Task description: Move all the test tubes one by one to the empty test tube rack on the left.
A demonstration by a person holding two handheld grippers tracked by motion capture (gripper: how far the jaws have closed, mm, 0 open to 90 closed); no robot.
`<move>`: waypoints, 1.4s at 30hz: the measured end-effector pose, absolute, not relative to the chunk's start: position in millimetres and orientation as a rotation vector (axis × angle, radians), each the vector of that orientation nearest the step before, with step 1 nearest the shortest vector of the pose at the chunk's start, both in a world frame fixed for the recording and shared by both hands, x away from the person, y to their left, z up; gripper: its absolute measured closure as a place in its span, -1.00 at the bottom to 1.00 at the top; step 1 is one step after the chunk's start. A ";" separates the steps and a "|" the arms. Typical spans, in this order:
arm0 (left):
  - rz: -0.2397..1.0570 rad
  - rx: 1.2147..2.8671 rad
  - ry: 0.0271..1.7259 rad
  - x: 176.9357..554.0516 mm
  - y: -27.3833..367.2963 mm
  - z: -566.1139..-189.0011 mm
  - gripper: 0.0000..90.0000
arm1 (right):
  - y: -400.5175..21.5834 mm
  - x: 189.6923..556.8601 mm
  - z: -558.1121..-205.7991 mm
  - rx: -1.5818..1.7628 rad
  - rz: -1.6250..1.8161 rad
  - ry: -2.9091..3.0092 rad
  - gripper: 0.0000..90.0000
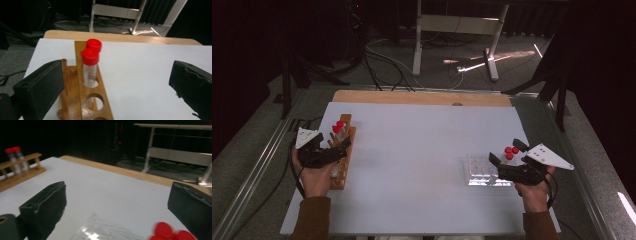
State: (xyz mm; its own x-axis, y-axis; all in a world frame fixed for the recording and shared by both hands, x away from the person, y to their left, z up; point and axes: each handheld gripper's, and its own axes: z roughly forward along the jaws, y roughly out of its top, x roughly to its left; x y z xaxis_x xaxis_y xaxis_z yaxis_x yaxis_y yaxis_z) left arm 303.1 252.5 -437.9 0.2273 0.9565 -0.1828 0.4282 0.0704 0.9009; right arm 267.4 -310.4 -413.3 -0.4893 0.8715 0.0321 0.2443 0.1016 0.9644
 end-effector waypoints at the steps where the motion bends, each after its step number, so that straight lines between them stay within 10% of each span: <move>1: 0.683 1.522 1.354 301.8 251.6 -438.2 -0.99 | -314.1 267.2 -412.7 1.103 1.405 1.793 -0.93; 20: 0.668 1.522 1.282 287.6 235.3 -439.5 -0.99 | -334.7 256.7 -434.9 1.189 1.283 1.767 -0.61; 42: 0.663 1.486 1.277 283.6 239.5 -436.5 -0.99 | -330.8 263.3 -476.6 1.254 1.117 1.854 0.50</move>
State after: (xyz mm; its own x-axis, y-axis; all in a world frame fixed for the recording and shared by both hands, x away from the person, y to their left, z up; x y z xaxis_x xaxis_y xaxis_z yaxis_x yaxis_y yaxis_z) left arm 283.6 239.5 -436.5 0.2851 0.9369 -0.2024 0.3739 0.0857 0.9235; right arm 263.3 -330.8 -476.6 -0.3491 0.9362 -0.0393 0.4026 0.1878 0.8959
